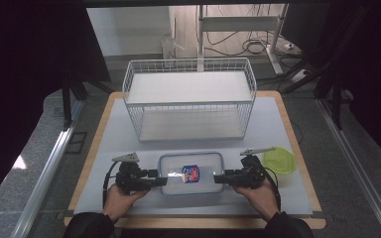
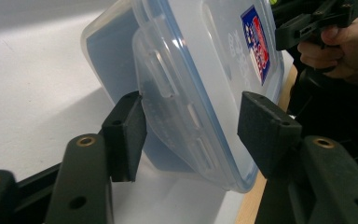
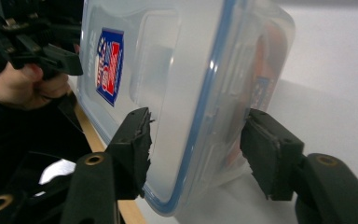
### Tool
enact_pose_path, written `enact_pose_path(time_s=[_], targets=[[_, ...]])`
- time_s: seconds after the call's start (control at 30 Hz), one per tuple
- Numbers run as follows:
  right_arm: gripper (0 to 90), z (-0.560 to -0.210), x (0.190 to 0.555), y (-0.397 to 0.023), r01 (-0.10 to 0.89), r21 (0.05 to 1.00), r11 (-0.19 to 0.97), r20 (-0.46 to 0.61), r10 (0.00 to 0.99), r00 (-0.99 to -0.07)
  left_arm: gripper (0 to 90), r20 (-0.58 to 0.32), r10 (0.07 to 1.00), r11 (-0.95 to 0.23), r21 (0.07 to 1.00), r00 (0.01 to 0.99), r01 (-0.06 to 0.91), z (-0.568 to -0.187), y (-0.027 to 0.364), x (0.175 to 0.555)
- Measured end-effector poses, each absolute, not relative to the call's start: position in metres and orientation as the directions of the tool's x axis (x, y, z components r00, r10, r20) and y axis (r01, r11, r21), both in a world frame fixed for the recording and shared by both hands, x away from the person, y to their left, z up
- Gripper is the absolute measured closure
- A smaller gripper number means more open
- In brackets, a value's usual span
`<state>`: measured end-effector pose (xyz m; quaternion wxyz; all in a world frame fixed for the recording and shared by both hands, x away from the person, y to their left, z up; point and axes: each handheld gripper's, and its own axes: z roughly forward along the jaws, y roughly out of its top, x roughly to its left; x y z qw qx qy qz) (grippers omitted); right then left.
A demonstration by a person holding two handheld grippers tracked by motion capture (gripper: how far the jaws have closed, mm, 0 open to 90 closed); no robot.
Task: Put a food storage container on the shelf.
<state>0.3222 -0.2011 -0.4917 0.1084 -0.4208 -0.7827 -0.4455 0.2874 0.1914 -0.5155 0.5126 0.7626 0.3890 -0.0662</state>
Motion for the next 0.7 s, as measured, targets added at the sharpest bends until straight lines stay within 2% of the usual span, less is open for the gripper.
enact_pose_path(time_s=[0.1, 0.43, 0.7], targets=[[52.4, -0.4911, 0.3231, -0.2067, 0.765, 0.610, 0.207, 0.580, 0.542, -0.608, 48.5, -0.495, 0.531, -0.154, 0.741, 0.688, 0.653, -0.5138, 0.1934, 0.2883], [51.9, -0.4902, 0.3205, -0.2052, 0.765, 0.611, 0.203, 0.562, 0.569, -0.600, 48.6, -0.529, 0.537, -0.117, 0.725, 0.657, 0.679, -0.5143, 0.1913, 0.2929], [52.5, -0.4864, 0.3168, -0.2023, 0.734, 0.646, 0.207, 0.522, 0.582, -0.623, 49.8, -0.508, 0.563, -0.102, 0.740, 0.652, 0.665, -0.5114, 0.1896, 0.2924]])
